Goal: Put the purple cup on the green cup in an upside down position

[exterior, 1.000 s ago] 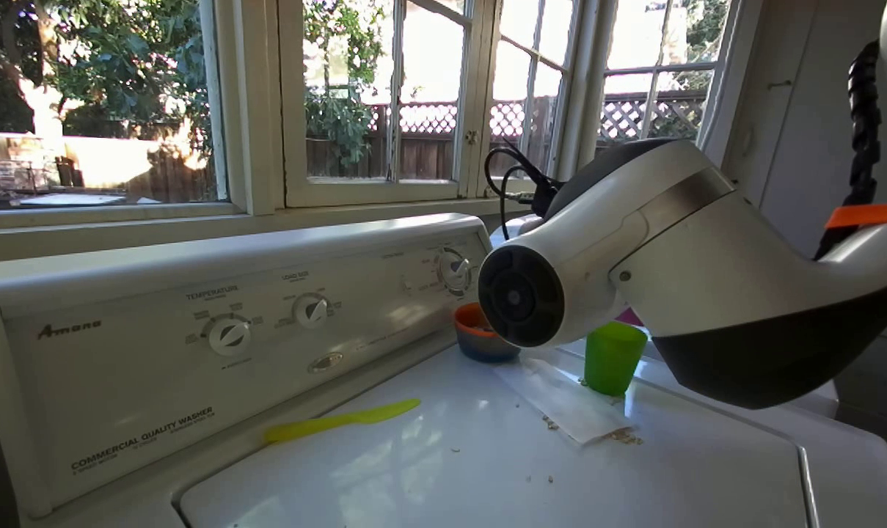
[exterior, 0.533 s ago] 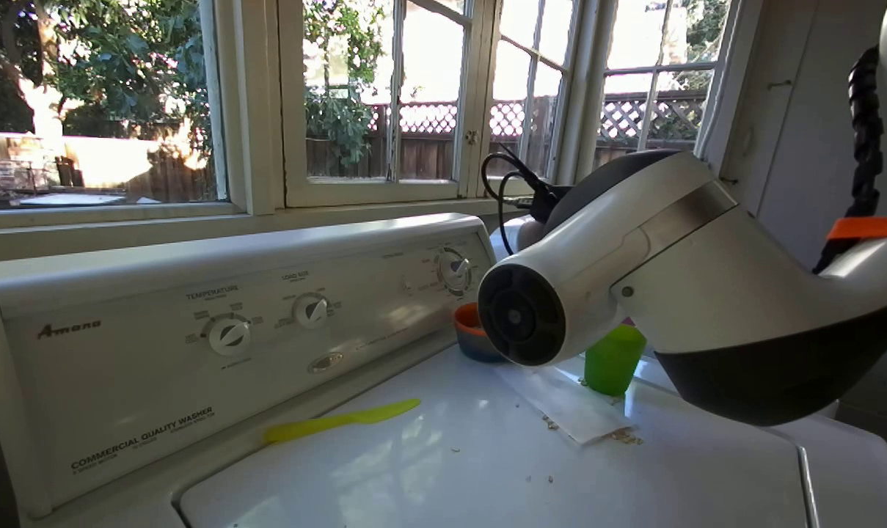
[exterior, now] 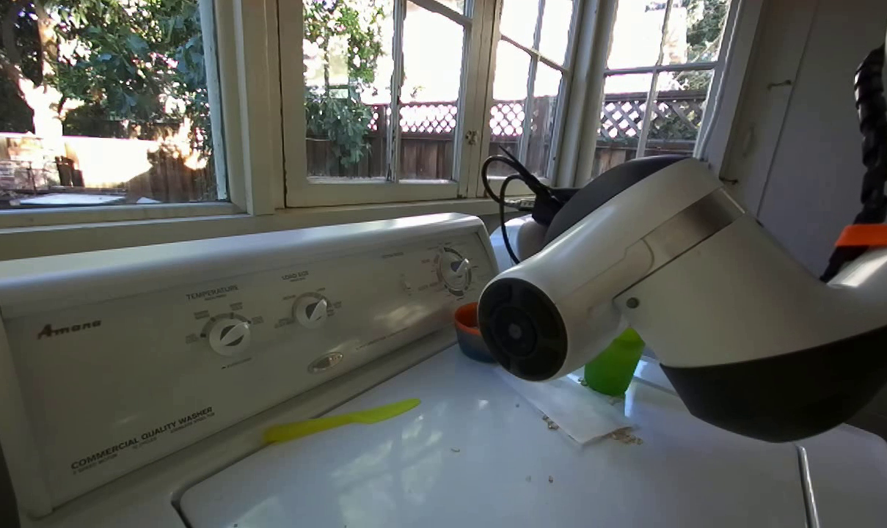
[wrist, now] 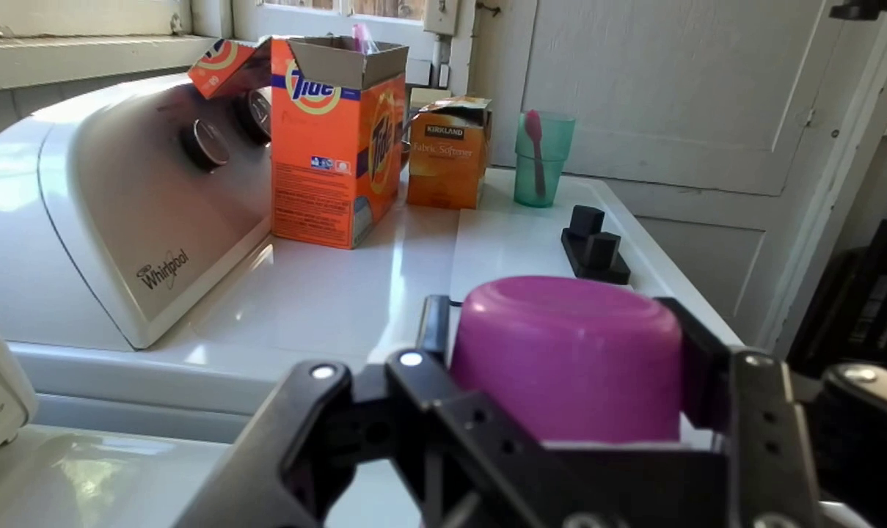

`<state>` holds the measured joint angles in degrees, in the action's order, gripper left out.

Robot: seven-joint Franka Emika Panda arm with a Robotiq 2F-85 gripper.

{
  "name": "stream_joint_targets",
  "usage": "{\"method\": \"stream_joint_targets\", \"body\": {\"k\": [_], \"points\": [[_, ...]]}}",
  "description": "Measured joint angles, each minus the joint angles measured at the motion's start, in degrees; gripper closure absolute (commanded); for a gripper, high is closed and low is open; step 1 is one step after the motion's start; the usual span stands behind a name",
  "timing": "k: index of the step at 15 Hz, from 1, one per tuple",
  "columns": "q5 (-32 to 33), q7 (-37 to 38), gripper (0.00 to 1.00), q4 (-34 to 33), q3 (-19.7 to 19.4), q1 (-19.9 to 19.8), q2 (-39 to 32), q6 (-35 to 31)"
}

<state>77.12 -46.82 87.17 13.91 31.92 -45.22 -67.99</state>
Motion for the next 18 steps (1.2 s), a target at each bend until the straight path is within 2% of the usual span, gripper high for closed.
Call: {"method": "stream_joint_targets", "body": {"k": [18], "points": [[1.18, 0.08, 0.56, 0.0, -0.03, 0.16, -1.32, 0.73]]}}
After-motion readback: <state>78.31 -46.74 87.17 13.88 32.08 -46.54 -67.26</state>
